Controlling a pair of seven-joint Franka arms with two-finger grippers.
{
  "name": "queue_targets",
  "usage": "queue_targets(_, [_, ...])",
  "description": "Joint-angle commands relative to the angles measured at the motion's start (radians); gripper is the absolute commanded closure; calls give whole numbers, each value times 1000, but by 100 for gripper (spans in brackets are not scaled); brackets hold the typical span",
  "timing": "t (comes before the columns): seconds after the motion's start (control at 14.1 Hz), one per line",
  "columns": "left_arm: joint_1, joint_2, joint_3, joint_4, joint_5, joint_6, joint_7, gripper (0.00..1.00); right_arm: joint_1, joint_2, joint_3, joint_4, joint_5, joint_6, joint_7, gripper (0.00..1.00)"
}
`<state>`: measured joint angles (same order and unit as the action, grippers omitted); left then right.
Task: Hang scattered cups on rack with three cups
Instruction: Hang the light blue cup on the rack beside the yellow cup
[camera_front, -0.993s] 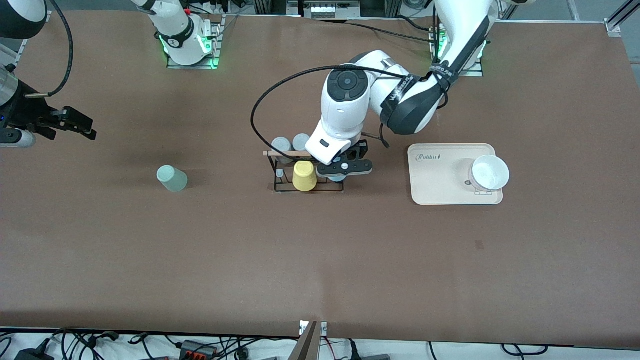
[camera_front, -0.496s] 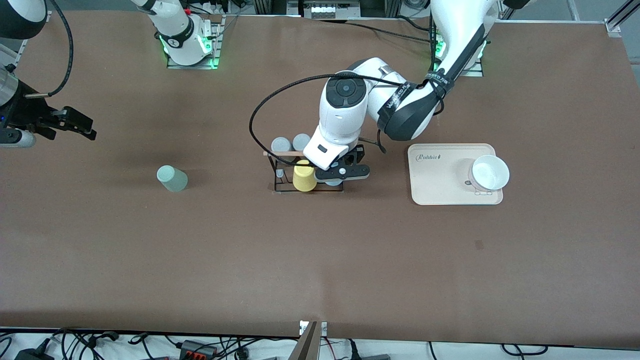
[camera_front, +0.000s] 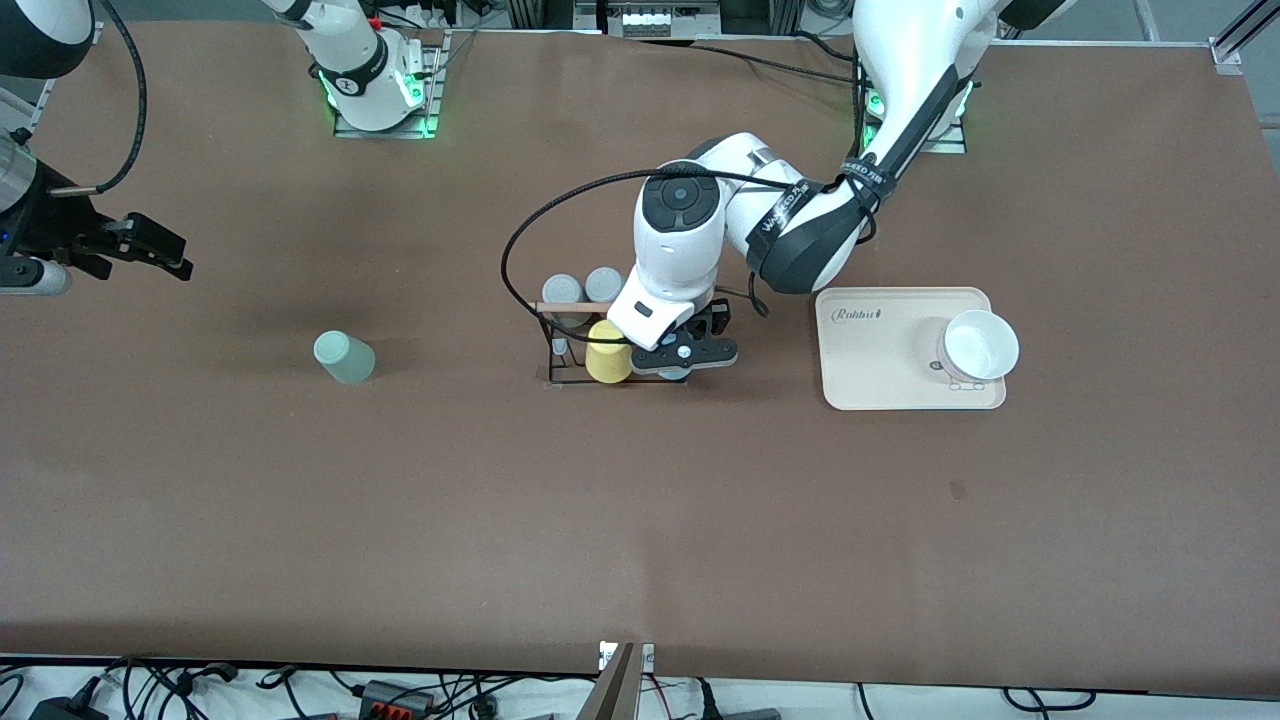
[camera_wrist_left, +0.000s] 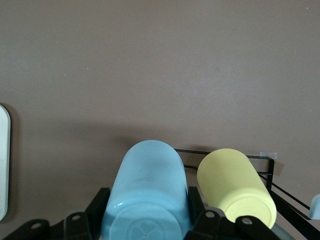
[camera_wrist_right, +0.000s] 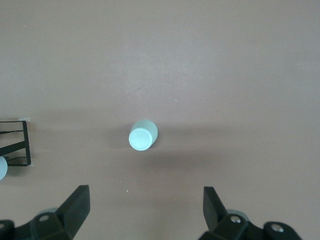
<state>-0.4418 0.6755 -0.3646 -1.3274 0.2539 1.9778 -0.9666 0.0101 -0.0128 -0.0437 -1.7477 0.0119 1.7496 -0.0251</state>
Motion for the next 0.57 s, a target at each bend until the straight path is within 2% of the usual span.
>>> queue_targets(0.0, [-12,21,4,24,25,38,-18,82,5,-3,-2,5,-23,-5,-12,0])
queue_targets(0.5, [-14,61,4,10,28,62,-15,82,5,-3,-2,5,-26,-9,-12,0])
